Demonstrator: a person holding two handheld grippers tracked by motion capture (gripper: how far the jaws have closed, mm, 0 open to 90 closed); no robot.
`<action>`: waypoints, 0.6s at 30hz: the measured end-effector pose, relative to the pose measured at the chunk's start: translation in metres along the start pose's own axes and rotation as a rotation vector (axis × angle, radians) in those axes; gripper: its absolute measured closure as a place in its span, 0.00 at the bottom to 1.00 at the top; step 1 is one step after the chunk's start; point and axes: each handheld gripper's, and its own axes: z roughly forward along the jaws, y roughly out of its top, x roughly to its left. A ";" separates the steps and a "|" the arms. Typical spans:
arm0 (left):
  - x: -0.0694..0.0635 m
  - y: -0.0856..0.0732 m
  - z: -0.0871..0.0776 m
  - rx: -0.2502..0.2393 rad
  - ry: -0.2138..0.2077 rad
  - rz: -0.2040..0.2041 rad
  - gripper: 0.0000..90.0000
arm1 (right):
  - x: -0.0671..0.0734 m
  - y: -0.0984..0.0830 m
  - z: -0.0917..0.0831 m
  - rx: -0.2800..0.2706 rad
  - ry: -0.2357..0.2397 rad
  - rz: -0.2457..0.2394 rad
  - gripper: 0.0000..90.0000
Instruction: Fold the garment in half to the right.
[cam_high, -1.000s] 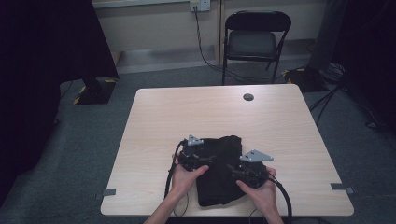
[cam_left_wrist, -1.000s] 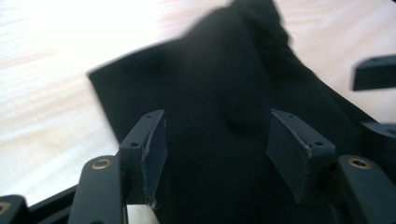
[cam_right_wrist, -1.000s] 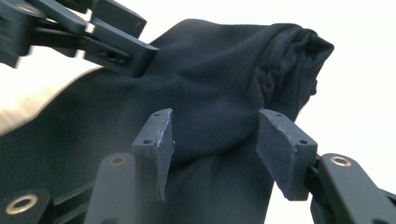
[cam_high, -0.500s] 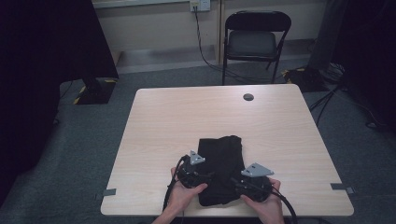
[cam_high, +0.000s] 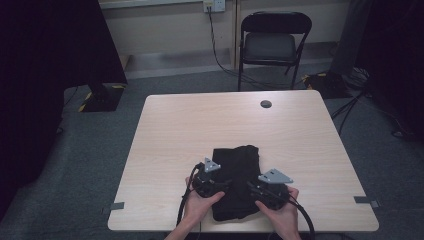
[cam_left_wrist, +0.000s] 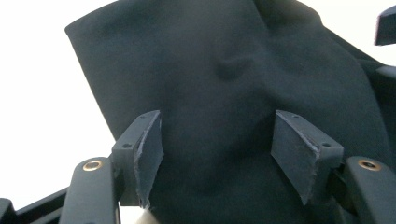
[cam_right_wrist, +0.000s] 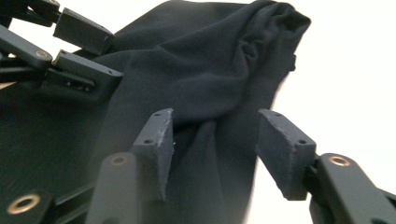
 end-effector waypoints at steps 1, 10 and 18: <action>-0.001 0.000 0.000 0.003 0.004 0.007 0.37 | 0.001 0.001 0.005 0.006 0.006 -0.003 0.49; -0.002 0.000 0.005 0.035 0.034 0.046 0.36 | 0.002 -0.006 0.024 0.036 0.042 0.060 0.45; 0.011 0.007 0.010 0.032 0.034 0.040 0.35 | 0.013 0.004 0.033 0.060 -0.008 0.081 0.45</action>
